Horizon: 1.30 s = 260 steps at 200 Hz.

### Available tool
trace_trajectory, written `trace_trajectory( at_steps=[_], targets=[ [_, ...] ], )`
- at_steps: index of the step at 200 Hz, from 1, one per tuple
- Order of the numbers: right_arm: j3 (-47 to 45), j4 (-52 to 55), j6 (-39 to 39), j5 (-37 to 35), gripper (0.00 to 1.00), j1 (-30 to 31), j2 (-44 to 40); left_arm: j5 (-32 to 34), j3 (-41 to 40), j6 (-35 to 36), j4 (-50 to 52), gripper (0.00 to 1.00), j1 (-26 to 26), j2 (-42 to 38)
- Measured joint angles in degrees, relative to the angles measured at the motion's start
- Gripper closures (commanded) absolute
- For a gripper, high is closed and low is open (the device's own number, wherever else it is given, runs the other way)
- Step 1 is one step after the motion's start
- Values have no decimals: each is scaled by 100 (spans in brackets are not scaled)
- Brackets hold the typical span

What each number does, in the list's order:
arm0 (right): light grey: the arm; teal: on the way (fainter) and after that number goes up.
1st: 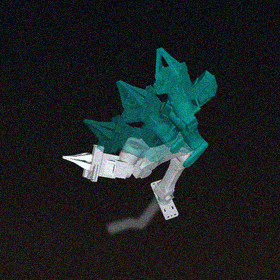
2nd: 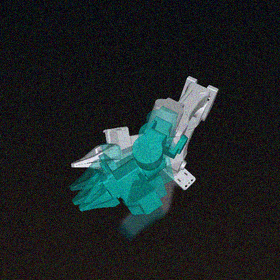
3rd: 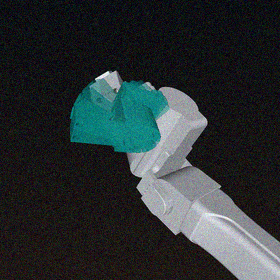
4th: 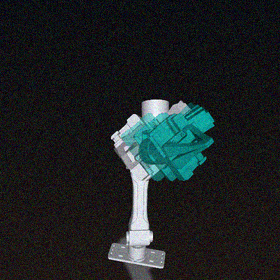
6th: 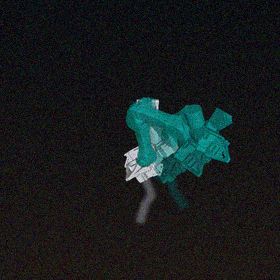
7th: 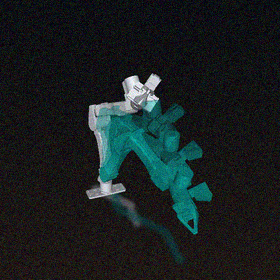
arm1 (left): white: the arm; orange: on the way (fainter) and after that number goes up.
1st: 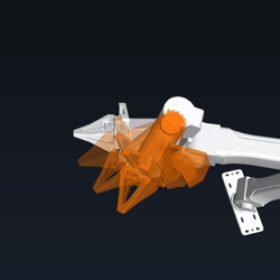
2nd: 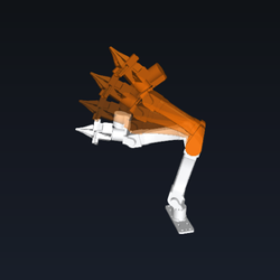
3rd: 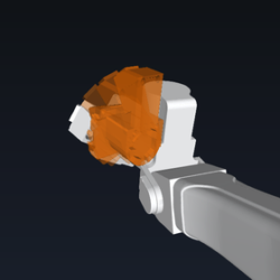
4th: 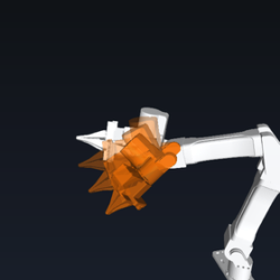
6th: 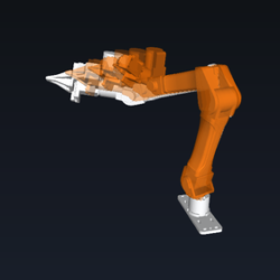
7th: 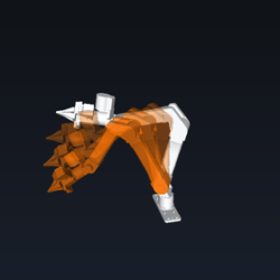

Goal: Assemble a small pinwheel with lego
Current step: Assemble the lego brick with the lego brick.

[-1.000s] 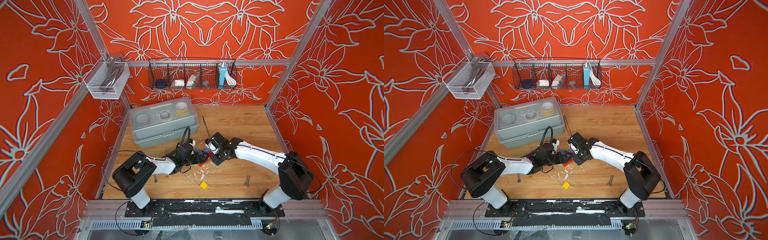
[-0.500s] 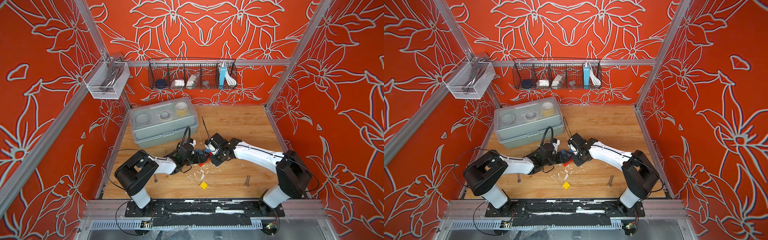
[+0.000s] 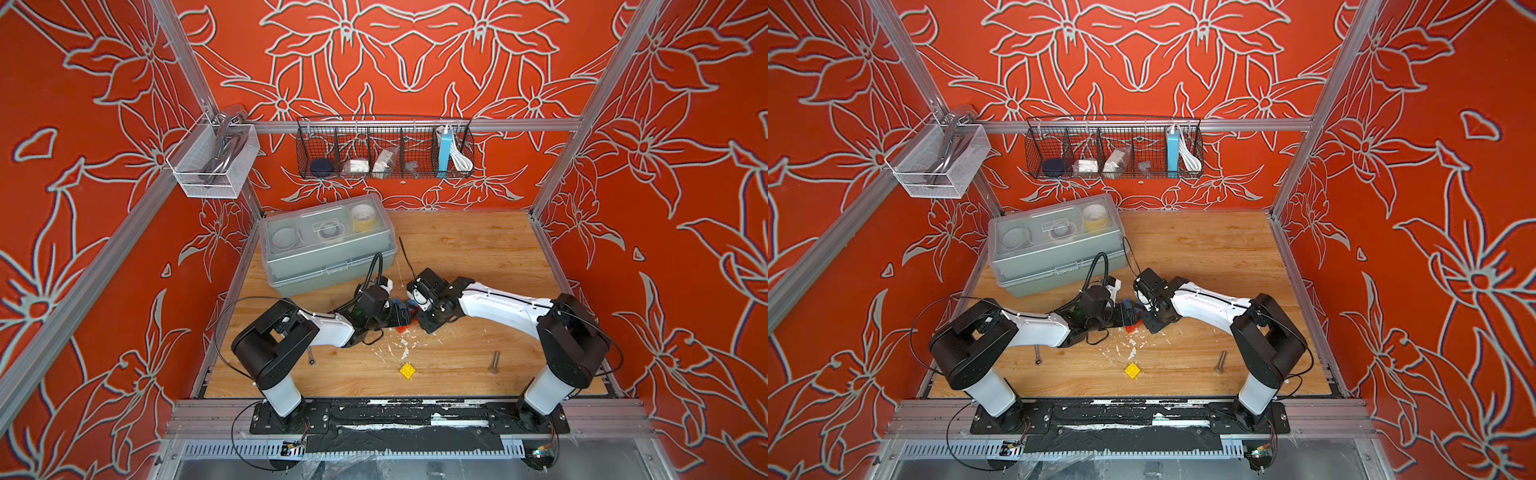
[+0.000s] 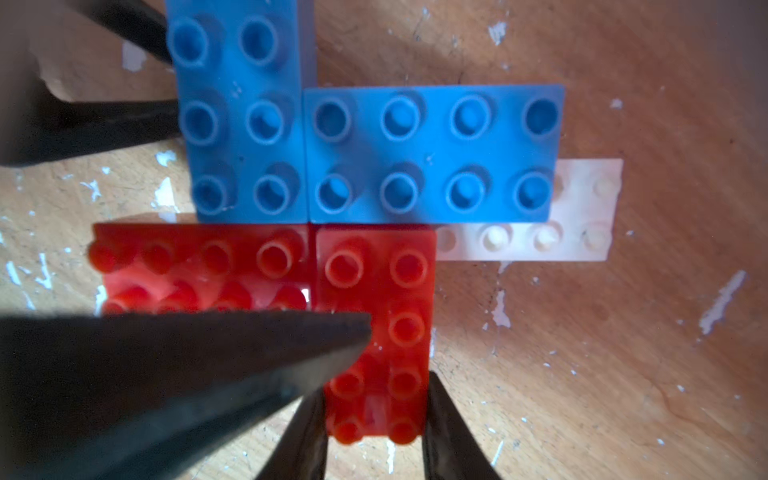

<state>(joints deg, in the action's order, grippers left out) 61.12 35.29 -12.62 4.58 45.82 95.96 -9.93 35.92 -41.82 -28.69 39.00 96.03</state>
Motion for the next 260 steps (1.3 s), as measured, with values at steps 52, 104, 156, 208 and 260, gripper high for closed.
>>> trace_trajectory(
  at_steps=[52, 104, 156, 208, 260],
  targets=[
    [79, 42, -114, 0, 96, 0, 46, 85, 323, 256, 402, 22, 0, 153],
    [175, 31, -170, 0, 96, 0, 157, 142, 348, 317, 457, 31, 0, 199],
    [238, 52, -238, -33, 95, -7, 295, 131, 411, 326, 282, 34, -2, 382],
    [302, 129, -258, -50, 87, -13, 304, 107, 431, 328, 256, 34, -11, 402],
    [481, 361, -319, 0, 61, -17, 267, -243, 636, 396, 586, 24, -199, 380]
  ],
)
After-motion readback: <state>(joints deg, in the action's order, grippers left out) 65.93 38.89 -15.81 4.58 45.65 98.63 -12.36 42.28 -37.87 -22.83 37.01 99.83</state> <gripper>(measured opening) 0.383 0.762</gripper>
